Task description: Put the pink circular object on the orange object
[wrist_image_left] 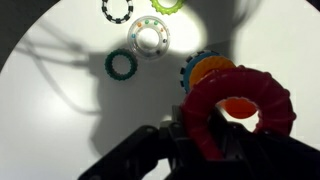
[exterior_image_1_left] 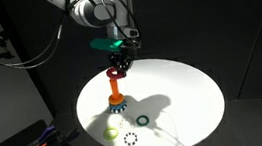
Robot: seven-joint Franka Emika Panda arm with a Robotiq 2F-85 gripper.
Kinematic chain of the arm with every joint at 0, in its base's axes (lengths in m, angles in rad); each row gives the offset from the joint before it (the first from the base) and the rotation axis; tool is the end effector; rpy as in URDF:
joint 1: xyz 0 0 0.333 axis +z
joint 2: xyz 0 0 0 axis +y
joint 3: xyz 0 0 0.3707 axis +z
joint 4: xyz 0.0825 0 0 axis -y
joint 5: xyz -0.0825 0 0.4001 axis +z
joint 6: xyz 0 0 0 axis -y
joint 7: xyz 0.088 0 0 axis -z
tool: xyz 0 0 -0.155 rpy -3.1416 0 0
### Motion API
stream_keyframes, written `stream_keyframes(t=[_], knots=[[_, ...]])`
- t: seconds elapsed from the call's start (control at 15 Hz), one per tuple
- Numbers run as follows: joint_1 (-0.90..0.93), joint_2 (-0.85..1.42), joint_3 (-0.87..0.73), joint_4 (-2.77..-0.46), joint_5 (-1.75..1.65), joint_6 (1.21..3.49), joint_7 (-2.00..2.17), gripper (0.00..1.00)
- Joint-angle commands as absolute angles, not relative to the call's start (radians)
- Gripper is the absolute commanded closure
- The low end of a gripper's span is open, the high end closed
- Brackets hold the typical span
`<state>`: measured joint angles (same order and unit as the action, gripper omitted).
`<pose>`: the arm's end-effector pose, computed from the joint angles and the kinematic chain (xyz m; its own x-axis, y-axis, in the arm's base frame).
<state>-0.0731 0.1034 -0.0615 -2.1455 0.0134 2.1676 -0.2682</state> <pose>0.5539 -0.0737 0.3449 0.9890 0.1260 -0.0770 0.1243 -0.9919 -0.0254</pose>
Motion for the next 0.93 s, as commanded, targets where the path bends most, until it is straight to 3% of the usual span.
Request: stream_keyframes(t=[0.0,0.87], knots=[[-0.062,0.127,-0.053,-2.124,-0.033,2.174,-0.225,0.9],[-0.034,0.16,-0.033,-2.124,-0.094,2.194,-0.177,0.9]])
